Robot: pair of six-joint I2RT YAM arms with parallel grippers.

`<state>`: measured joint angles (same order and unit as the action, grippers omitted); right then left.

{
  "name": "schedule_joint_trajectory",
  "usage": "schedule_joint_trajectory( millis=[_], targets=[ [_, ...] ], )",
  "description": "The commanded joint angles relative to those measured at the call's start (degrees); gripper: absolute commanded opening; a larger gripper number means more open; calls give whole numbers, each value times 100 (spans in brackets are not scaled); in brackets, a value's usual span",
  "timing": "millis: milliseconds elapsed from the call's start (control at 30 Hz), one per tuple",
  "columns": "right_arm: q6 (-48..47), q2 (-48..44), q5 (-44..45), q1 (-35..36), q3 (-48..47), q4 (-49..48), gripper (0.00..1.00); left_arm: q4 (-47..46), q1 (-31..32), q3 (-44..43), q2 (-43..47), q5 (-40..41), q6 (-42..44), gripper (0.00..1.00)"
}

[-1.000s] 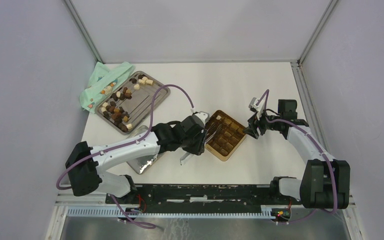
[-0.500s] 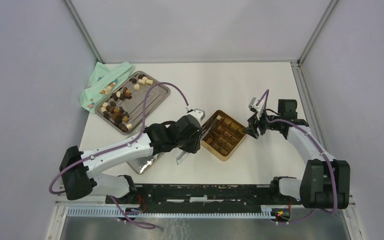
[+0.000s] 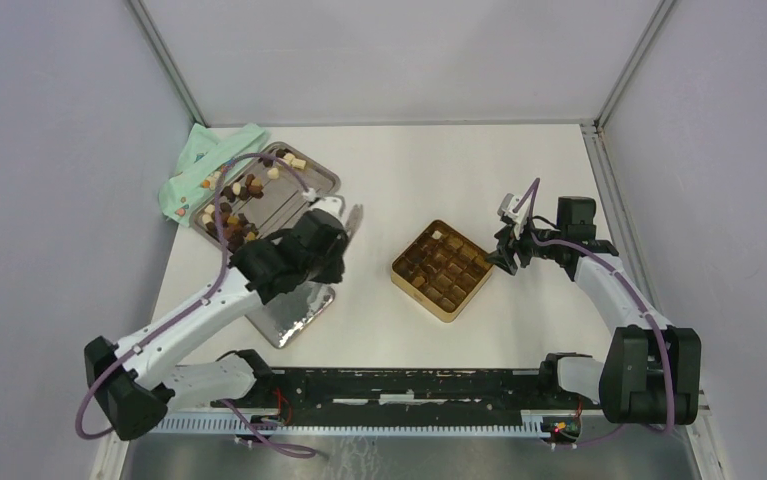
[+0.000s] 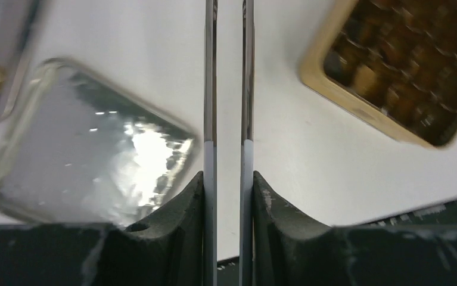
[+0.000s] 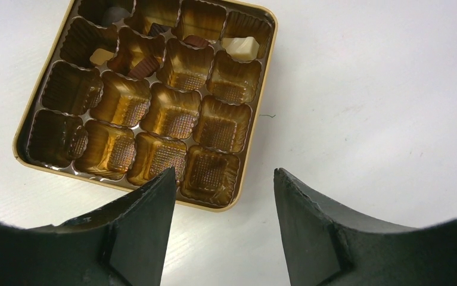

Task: Pack the chocolate
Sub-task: Place the fake chocolate in the packing box, then pick up the fake chocolate from the plate.

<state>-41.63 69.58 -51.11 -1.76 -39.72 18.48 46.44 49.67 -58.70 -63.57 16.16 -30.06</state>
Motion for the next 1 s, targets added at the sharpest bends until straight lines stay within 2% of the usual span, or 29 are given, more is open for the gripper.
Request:
schedule_joint_trajectory(
  millis=[0, 133, 300, 400, 700, 967],
  targets=[
    [-126, -83, -202, 13, -9, -116, 67, 150, -1541, 123, 646, 1, 811, 33],
    [-126, -93, -215, 18, -26, -73, 67, 25, -2811, 95, 599, -57, 1254, 34],
    [-92, -120, -219, 18, -35, -55, 67, -246, -3817, 174, 205, -566, 1502, 34],
    [-74, -125, -224, 17, -44, -56, 67, -167, -4006, 173, 128, -581, 1447, 34],
    [-47, -136, -293, 44, -70, -19, 67, 390, -4053, 17, 87, -771, 1052, 35],
    [-23, -205, -390, 43, -79, -2, 67, 729, -4300, 38, -45, -624, 705, 36]
  ],
)
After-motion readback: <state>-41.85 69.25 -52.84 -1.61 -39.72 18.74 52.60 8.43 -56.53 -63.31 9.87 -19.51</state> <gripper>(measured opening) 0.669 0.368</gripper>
